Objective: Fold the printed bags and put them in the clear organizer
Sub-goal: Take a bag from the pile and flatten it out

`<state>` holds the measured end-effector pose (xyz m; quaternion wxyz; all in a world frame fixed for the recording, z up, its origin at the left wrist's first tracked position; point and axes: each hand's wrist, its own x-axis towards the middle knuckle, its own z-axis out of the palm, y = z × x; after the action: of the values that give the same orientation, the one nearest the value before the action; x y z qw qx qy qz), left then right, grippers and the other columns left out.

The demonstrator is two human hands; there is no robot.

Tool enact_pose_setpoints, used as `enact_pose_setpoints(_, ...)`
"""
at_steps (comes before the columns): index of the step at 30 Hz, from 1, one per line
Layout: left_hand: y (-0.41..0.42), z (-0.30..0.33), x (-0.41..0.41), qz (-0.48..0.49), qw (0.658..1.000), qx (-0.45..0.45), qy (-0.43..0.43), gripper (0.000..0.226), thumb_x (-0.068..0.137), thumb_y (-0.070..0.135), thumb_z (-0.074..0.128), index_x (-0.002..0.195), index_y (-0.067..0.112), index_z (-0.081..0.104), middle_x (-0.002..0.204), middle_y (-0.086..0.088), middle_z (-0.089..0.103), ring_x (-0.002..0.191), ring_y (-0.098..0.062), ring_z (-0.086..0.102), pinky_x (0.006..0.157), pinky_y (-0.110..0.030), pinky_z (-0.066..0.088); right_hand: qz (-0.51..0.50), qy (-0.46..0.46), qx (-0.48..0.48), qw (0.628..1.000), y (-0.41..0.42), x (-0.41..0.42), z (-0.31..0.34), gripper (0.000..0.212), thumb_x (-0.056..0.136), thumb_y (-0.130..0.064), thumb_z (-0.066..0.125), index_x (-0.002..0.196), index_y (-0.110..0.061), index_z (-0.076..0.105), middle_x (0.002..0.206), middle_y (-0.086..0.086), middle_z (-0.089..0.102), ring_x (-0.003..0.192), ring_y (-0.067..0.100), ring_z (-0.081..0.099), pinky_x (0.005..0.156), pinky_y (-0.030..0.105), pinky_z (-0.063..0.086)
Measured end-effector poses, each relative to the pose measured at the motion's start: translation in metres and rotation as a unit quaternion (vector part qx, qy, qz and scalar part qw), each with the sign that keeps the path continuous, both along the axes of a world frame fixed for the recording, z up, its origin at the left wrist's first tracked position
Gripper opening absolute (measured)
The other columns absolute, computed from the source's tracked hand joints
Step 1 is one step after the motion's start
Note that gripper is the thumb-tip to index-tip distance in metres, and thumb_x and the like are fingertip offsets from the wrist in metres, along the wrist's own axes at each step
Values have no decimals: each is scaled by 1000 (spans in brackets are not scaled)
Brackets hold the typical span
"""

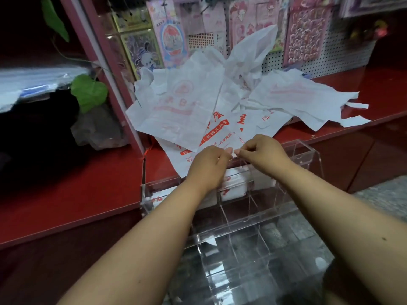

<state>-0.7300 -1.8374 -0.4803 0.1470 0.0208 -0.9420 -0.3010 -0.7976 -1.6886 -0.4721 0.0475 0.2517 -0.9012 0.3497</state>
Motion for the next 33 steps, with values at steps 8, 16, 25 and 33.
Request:
enact_pose_setpoints(8,-105,-1,50,149,986,-46,59,43,102,29,43,66,10,56,83,-14,58,87,-35,55,72,-40,40,98,20,1,995,-84,33,-2,51,95,-38,53,57,-5,46,65,19,52,61,27,49,56,34,32)
enact_pose_setpoints(16,-194,-31,62,268,960,-57,-52,49,102,42,36,128,8,59,129,-18,57,125,-34,46,107,-41,35,199,66,26,977,-183,61,-12,45,95,-39,52,56,-18,45,60,0,46,63,19,43,60,32,26)
enact_pose_setpoints(25,-237,-24,34,317,948,21,-17,54,103,46,29,146,15,42,163,-12,2,144,-36,24,116,-36,20,206,37,18,978,-221,53,-34,39,96,-43,46,63,-24,48,79,6,55,83,23,50,69,31,30)
enact_pose_setpoints(33,-283,-4,0,282,958,35,-43,57,106,41,18,141,8,48,153,-18,37,142,-36,29,115,-33,20,203,10,17,979,-220,52,-35,45,97,-47,41,57,-29,36,71,-6,42,81,17,44,70,30,29)
